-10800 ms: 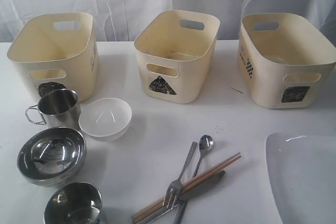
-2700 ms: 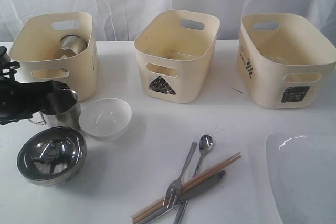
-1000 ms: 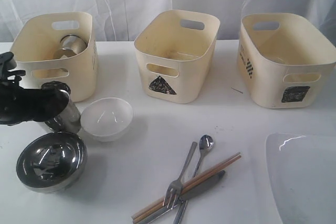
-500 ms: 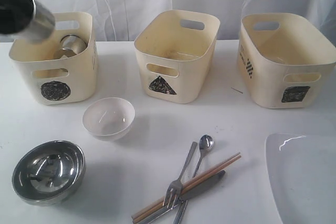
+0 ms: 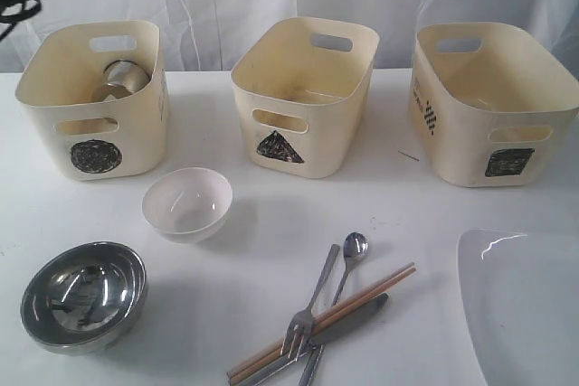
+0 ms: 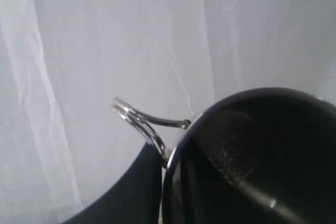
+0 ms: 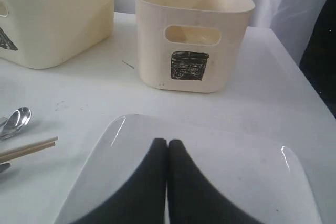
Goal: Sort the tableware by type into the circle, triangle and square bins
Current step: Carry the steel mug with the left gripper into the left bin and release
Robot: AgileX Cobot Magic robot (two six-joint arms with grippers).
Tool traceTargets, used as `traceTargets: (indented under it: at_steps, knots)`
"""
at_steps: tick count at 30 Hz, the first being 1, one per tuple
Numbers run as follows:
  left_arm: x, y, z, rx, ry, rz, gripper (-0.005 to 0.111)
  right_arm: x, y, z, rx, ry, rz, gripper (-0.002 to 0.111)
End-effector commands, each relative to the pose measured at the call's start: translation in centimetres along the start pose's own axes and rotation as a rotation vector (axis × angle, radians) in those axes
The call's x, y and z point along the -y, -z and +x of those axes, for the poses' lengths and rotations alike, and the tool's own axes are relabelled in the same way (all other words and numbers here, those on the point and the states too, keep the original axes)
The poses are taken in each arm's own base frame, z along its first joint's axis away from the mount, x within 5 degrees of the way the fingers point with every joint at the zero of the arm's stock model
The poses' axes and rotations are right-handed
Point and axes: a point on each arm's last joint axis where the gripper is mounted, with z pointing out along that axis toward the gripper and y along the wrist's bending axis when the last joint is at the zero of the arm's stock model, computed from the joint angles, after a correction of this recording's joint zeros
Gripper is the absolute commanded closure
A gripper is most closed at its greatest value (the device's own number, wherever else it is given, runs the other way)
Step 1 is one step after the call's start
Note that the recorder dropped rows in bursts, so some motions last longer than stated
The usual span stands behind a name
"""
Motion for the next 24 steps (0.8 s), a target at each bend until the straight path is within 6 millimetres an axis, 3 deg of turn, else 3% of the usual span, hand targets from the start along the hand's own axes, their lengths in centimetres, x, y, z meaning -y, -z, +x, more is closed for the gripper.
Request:
traceTargets:
  at_steps: [1,5,8,14,17,20,24]
  knots:
    - [1.4,-4.3,3.7,-0.16,-0.13,0.079,0.107,0.0,0.0,0.1,0.003,-0.004,0.001,0.108]
    - [2.2,-5.3,6.3,-0.415,-0.13,0.156,0.107,0.0,0.0,0.1,0.003,-0.004,0.001,0.108]
    - [2.4,-5.0,6.9,-0.525,-0.124,0.188,0.101,0.0,0.0,0.1,0.003,-0.004,0.001,0.108]
    - [2.3,-4.8,6.1,-0.525,-0.112,0.188,0.058,0.0,0.0,0.1,0.003,-0.004,0.001,0.108]
    - [2.3,-4.6,5.8,-0.544,-0.093,0.189,0.044,0.0,0.0,0.1,0.003,-0.004,0.001,0.108]
    - [2.4,-3.9,5.2,-0.619,-0.092,0.217,0.039,0.0,0.0,0.1,0.003,-0.004,0.001,0.108]
    - [2.2,-2.4,2.7,-0.69,-0.089,0.254,0.038,0.0,0.0,0.1,0.003,-0.004,0.001,0.108]
